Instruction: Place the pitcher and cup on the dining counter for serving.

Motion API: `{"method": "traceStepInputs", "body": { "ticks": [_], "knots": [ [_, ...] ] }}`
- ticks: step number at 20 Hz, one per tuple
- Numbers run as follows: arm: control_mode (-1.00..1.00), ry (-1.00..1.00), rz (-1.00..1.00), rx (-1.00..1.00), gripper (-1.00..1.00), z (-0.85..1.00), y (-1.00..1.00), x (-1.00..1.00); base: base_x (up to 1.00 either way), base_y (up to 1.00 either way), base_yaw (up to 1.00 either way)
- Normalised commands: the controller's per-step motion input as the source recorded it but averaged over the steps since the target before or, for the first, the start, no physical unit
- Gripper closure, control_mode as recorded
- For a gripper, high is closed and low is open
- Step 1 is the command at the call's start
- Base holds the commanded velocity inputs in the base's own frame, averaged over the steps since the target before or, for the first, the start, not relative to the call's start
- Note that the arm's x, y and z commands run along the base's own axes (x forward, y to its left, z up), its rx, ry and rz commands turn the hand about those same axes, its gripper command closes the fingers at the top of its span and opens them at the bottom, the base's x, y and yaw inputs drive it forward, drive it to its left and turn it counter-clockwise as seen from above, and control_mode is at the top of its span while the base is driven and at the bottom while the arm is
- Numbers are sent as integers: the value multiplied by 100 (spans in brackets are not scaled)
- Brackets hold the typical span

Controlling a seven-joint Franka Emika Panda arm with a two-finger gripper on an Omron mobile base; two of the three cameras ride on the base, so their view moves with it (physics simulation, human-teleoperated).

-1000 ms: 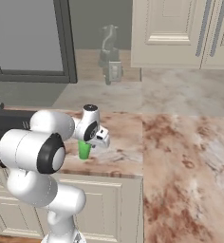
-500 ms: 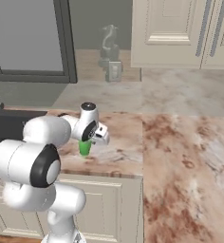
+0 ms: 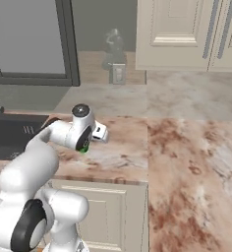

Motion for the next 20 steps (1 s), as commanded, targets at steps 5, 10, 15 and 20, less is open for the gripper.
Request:
{"method": "traceStepInputs", "body": {
  "ticks": [5, 10, 15, 20],
  "knots": [
    [-100, -2, 0, 0, 100, 86, 8, -33, 0, 0, 0],
    [-100, 2, 0, 0, 100, 73, 1, -27, 0, 0, 0],
    [-100, 8, 0, 0, 100, 57, 9, -15, 0, 0, 0],
    [-100, 0, 0, 0, 100, 12, 1, -5, 0, 0, 0]
  ]
}}
